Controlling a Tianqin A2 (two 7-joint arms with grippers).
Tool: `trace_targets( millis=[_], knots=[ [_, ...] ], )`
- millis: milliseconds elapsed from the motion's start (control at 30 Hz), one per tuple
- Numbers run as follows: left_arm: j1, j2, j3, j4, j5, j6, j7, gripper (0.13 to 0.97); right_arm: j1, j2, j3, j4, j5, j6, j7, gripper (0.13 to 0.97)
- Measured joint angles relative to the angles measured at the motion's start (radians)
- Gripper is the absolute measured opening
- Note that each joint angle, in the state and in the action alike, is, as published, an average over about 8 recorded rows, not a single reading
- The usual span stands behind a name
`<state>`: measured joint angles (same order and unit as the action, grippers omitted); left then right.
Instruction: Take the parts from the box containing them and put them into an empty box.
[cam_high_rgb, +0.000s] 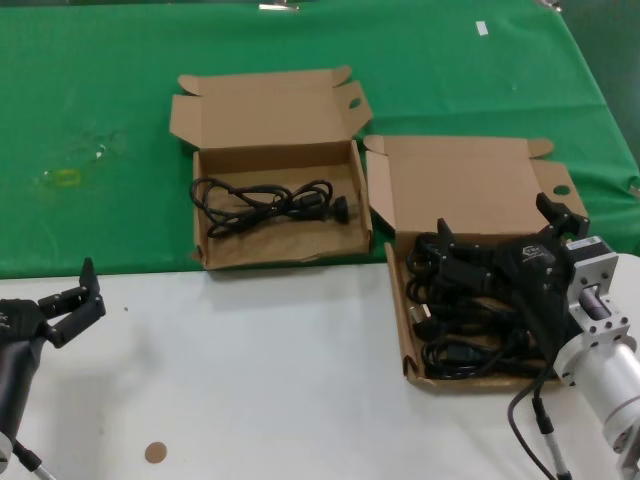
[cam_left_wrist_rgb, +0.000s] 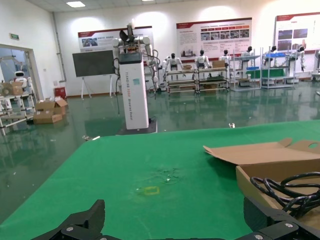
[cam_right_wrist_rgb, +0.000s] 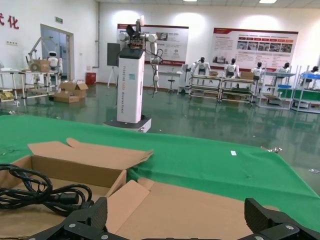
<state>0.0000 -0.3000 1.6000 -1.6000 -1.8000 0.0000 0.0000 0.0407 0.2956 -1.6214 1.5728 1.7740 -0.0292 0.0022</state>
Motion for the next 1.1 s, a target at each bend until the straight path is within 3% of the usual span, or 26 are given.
trace_targets(
  millis=[1100],
  knots=[
    [0.000, 0.000, 0.000, 0.000, 0.000, 0.000, 0.000, 0.966, 0.000, 0.000, 0.000, 0.000, 0.000, 0.000, 0.000, 0.966]
  ],
)
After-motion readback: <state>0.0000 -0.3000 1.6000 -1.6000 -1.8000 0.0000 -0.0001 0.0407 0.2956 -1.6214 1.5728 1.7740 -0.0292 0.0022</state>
